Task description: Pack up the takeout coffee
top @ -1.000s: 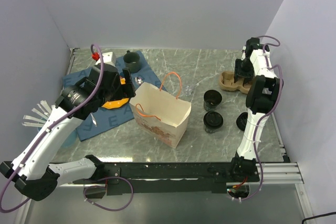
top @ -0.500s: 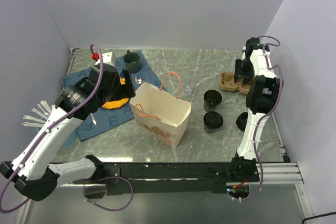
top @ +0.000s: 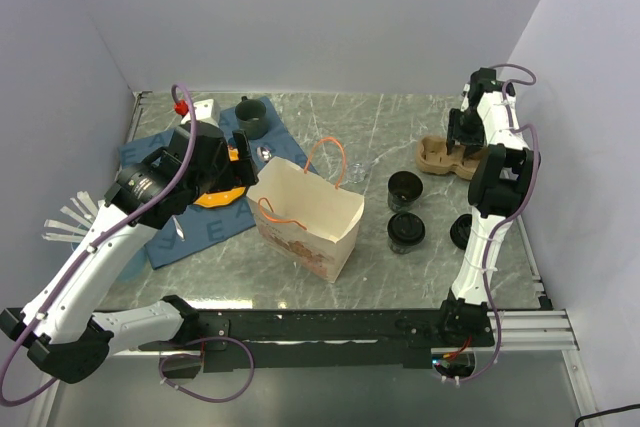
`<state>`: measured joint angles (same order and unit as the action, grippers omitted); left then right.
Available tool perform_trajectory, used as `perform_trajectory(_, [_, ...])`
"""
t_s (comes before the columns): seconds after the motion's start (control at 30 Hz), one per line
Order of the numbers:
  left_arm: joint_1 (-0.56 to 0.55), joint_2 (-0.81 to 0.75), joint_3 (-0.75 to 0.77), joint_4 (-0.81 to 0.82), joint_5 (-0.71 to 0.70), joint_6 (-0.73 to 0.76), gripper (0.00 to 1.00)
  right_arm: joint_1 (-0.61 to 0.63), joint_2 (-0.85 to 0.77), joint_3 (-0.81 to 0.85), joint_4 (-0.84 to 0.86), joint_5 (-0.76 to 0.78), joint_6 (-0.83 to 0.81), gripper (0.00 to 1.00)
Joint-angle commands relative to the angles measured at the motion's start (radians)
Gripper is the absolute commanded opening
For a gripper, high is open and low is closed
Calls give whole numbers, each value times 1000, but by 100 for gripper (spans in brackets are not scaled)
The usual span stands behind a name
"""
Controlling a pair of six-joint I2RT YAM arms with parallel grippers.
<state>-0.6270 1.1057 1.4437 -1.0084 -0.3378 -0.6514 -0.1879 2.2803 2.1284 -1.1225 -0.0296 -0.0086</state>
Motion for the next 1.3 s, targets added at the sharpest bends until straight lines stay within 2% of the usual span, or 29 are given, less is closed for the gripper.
perform_trajectory(0.0, [1, -23, -8, 22, 13, -17, 98, 4, -47, 38, -3, 10, 7, 56])
perform_trajectory(0.2, [1, -17, -9, 33, 25, -22, 98, 2, -58, 19, 6, 13, 6, 53])
perform_trajectory(0.33, [1, -20, -8, 27, 25, -25, 98, 1, -39, 28, 12, 14, 6, 59])
perform_trajectory(1.27, [1, -40, -31, 22, 26, -59, 98, -7, 25, 59, -3, -1, 7, 57])
